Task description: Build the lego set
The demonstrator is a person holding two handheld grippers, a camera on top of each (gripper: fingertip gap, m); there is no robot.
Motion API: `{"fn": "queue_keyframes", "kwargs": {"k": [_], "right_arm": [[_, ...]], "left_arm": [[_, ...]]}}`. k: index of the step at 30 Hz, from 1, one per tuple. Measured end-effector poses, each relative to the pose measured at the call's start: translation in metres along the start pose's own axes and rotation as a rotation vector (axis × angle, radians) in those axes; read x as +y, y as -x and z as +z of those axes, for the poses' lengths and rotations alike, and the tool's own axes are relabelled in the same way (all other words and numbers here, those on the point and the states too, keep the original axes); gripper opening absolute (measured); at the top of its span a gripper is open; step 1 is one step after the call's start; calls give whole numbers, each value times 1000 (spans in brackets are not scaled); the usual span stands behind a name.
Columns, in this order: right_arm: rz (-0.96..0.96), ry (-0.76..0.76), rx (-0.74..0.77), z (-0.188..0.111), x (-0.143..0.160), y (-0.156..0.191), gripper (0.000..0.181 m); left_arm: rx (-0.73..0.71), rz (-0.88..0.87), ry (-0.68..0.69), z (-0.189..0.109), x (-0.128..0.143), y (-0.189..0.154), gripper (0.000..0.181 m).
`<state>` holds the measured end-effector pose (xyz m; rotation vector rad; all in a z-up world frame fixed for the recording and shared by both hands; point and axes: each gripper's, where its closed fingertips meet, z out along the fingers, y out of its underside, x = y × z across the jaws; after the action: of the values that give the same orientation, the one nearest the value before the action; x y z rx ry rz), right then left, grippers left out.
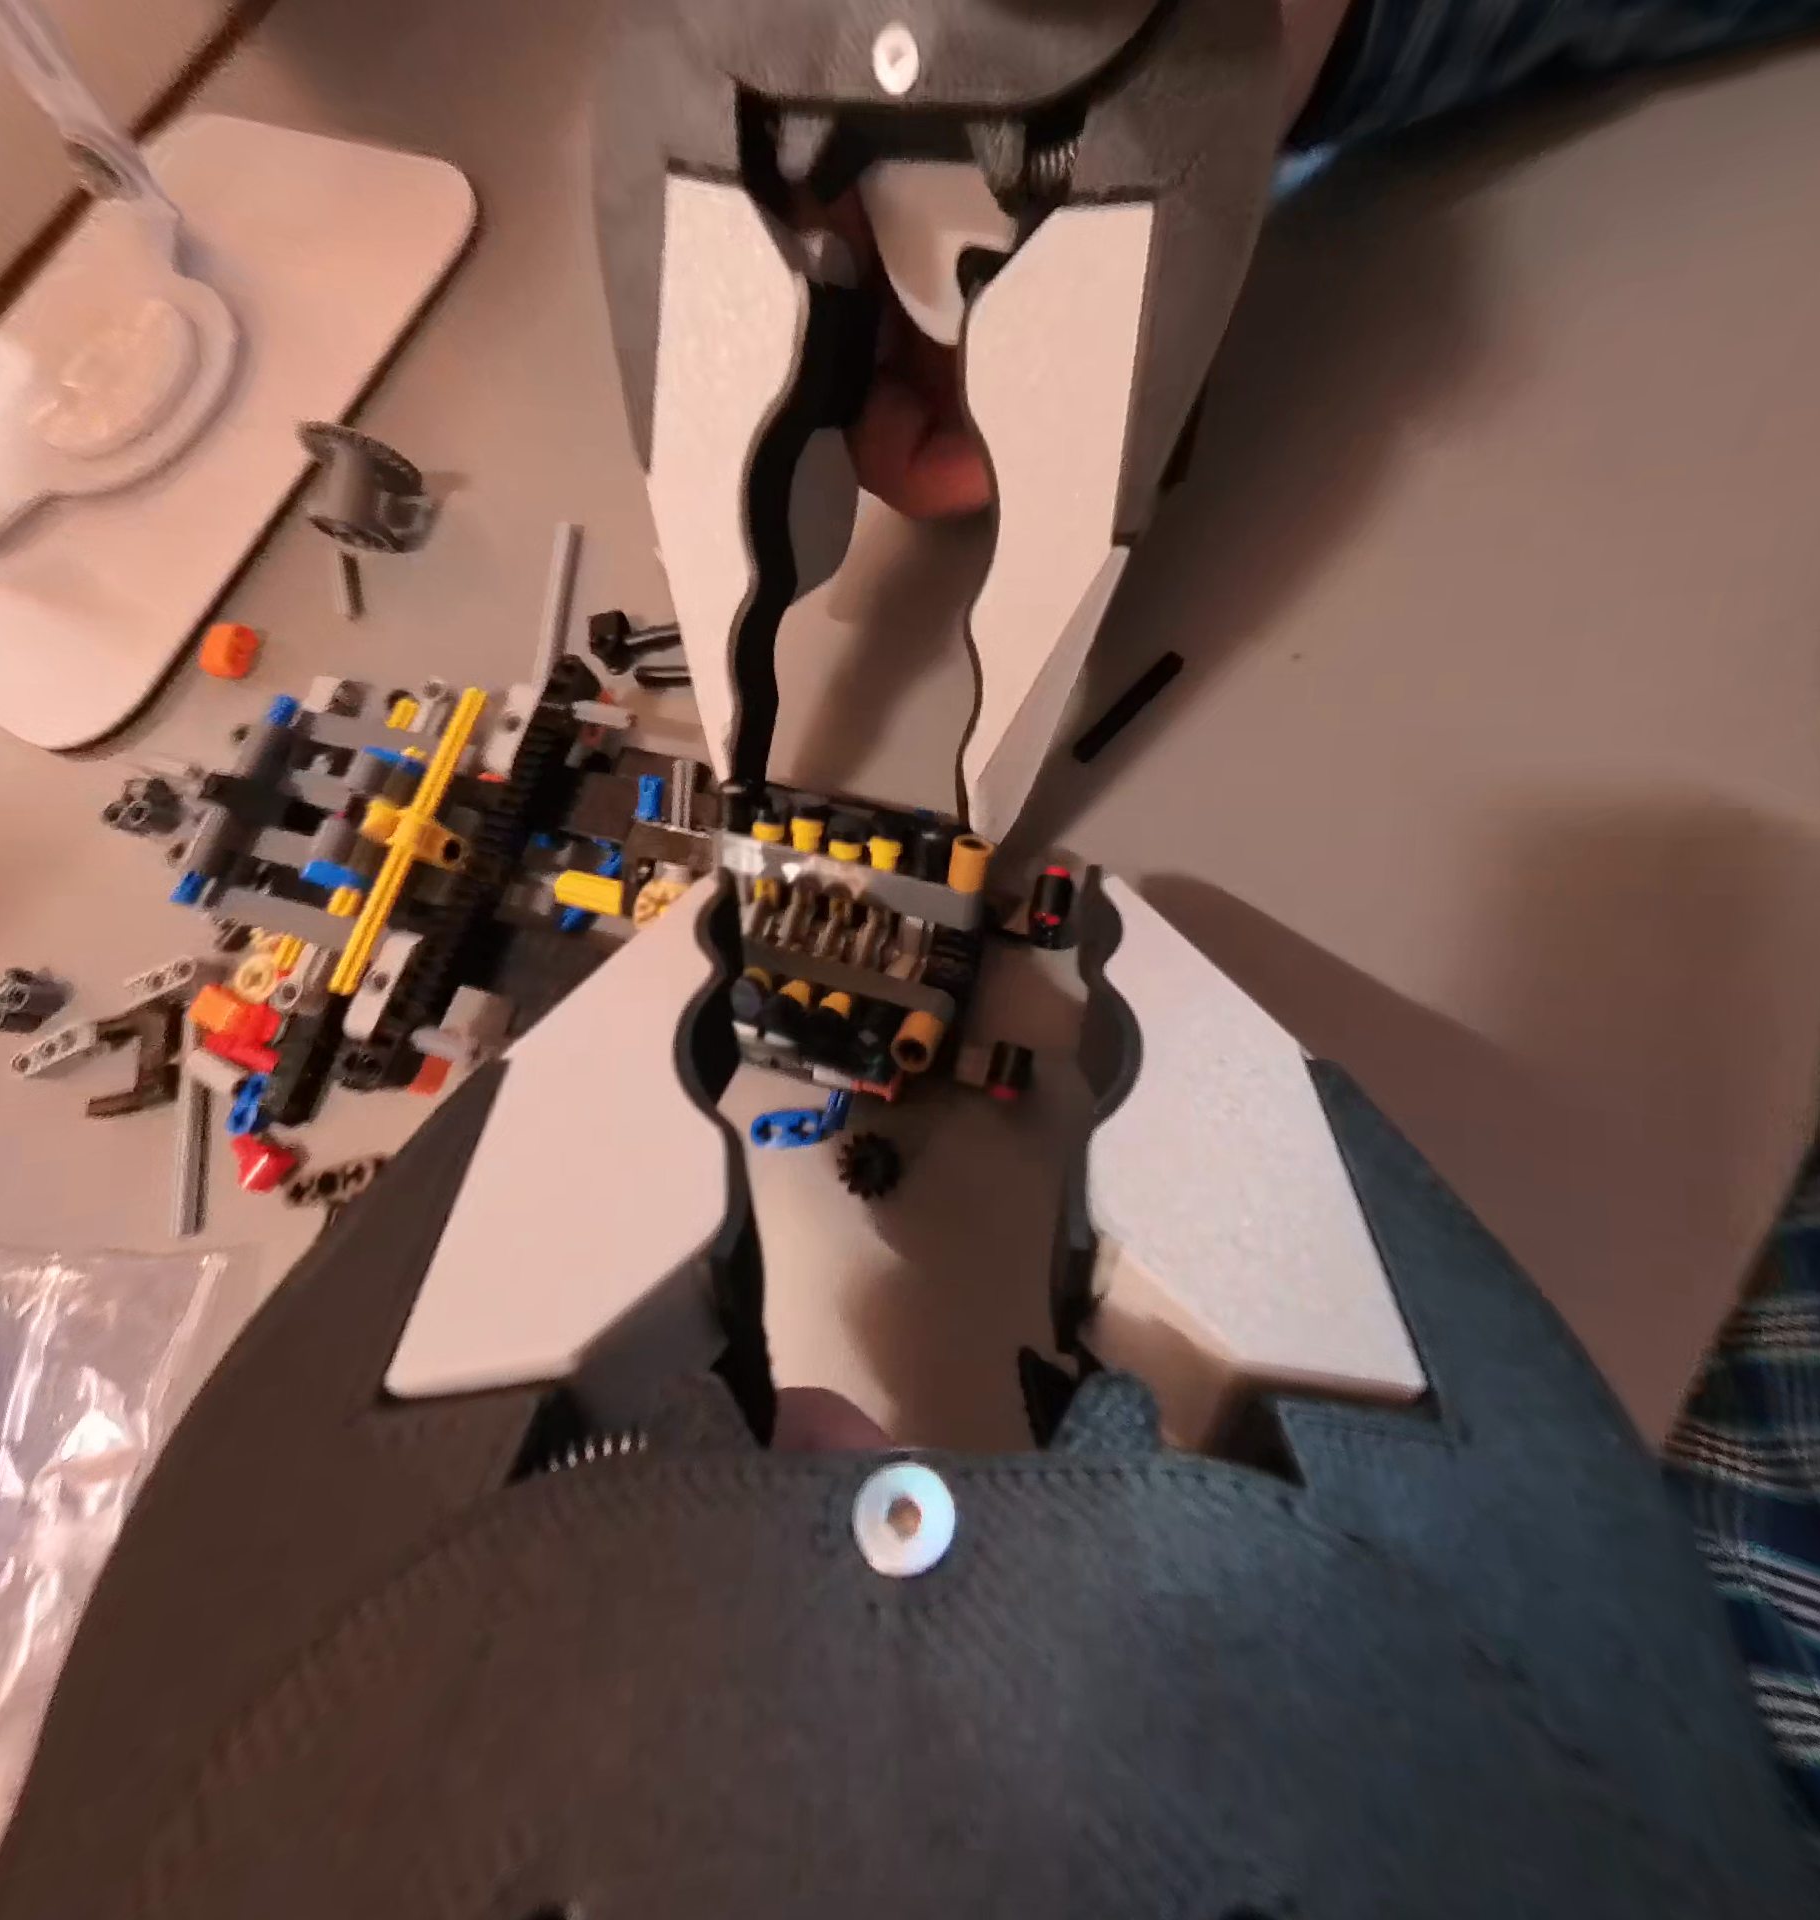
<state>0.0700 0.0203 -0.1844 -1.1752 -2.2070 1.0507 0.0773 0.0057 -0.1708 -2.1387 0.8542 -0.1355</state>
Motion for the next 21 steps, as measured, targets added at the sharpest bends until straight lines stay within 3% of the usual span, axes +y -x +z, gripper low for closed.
{"fn": "queue_keyframes", "kwargs": {"k": [7, 15, 21], "right_arm": [[-6, -1, -12, -1, 0, 2, 47], [-8, -1, -15, 0, 0, 2, 48], [-20, 0, 0, 0, 0, 2, 47]], "left_arm": [[21, -59, -76, -27, 11, 22, 60], [132, 11, -29, -20, 36, 20, 64], [171, 52, -49, -14, 38, 20, 62]]}}
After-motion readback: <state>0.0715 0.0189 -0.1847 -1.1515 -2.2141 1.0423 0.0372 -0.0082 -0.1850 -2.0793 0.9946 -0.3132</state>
